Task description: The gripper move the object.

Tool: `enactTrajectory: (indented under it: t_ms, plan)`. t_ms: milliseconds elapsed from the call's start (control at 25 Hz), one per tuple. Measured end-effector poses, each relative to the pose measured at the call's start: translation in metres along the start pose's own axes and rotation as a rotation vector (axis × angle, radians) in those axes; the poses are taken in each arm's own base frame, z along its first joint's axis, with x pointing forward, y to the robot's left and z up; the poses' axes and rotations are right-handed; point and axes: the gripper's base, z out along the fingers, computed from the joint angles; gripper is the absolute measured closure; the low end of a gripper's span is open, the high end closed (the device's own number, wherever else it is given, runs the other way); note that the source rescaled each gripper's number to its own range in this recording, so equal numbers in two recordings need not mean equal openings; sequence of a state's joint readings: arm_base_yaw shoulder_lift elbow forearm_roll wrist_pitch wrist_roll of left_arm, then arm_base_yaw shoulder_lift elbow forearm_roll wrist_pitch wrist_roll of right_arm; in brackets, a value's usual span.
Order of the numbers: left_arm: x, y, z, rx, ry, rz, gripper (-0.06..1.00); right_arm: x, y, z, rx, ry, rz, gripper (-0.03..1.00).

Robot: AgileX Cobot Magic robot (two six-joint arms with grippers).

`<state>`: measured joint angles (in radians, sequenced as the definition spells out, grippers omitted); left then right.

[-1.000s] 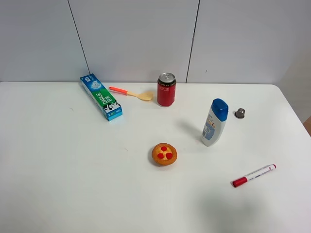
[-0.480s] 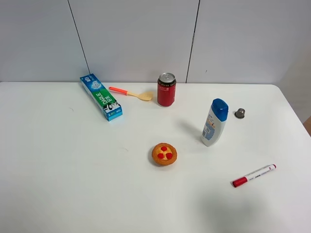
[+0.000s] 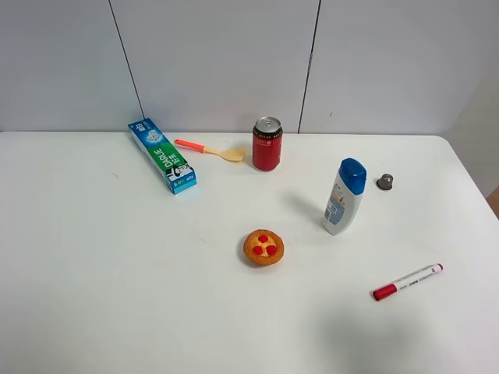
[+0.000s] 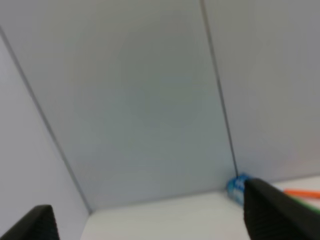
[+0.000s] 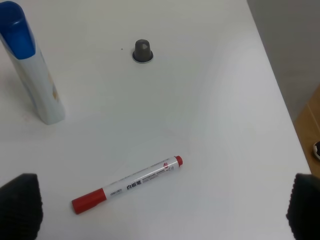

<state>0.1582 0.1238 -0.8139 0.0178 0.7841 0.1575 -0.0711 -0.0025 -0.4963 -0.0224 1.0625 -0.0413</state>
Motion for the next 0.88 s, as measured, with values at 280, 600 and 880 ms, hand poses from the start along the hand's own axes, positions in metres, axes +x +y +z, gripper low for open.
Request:
enactTrajectory:
  t_ms: [280, 600, 880]
  plan:
    - [0.032, 0.017, -0.023, -0.077, 0.194, -0.016, 0.25, 0.0, 0.0, 0.0, 0.0, 0.0, 0.0, -0.03]
    - [0.088, -0.004, 0.004, 0.031, 0.394, -0.129, 0.25, 0.0, 0.0, 0.0, 0.0, 0.0, 0.0, -0.03]
    - [0.106, -0.013, 0.015, 0.084, 0.447, -0.142, 0.25, 0.0, 0.0, 0.0, 0.0, 0.0, 0.0, -0.03]
